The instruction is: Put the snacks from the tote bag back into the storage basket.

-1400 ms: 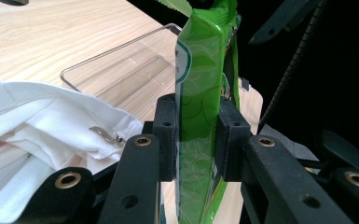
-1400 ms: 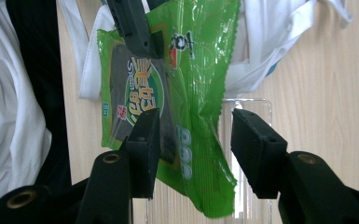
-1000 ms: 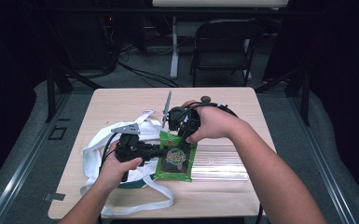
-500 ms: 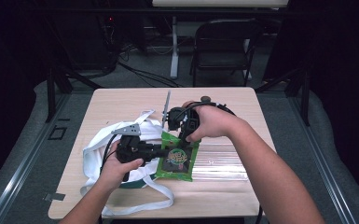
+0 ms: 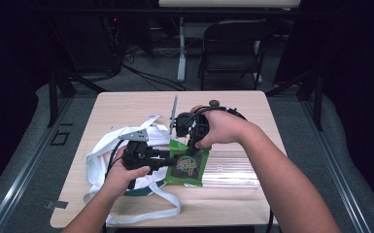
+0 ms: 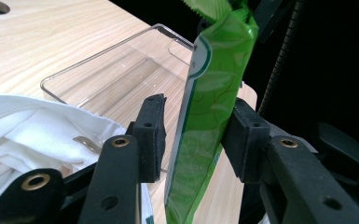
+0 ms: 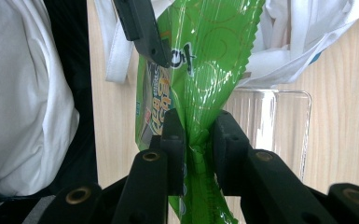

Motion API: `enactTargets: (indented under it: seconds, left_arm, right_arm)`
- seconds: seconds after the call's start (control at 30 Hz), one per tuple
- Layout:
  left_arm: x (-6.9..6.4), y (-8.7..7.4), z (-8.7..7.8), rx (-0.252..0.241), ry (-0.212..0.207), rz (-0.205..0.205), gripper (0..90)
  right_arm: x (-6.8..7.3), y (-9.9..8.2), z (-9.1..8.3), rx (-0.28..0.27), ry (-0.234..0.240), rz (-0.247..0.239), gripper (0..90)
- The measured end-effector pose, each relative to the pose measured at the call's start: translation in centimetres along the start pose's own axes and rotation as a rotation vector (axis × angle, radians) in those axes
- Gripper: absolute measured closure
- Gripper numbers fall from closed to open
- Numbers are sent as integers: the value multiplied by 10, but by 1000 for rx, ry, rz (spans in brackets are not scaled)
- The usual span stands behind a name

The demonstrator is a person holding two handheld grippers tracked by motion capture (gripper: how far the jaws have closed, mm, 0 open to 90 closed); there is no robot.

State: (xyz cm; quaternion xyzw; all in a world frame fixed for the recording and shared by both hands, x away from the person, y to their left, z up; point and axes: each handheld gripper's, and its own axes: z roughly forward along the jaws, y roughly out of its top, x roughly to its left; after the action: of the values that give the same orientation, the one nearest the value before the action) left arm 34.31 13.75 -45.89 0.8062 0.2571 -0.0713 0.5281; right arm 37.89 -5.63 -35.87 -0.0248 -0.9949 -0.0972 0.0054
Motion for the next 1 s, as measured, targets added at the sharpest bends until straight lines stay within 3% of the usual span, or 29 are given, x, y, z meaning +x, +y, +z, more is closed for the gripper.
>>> enactTargets:
  seconds: [0.23, 1.0]
  left_arm:
    - [2, -1, 2, 22, 14, -6, 546]
    - [8, -3, 1, 35, 47, -27, 512]
  right_arm:
    - [0, -2, -1, 3, -11, 4, 764]
    - [-5, -16, -10, 34, -63, 22, 763]
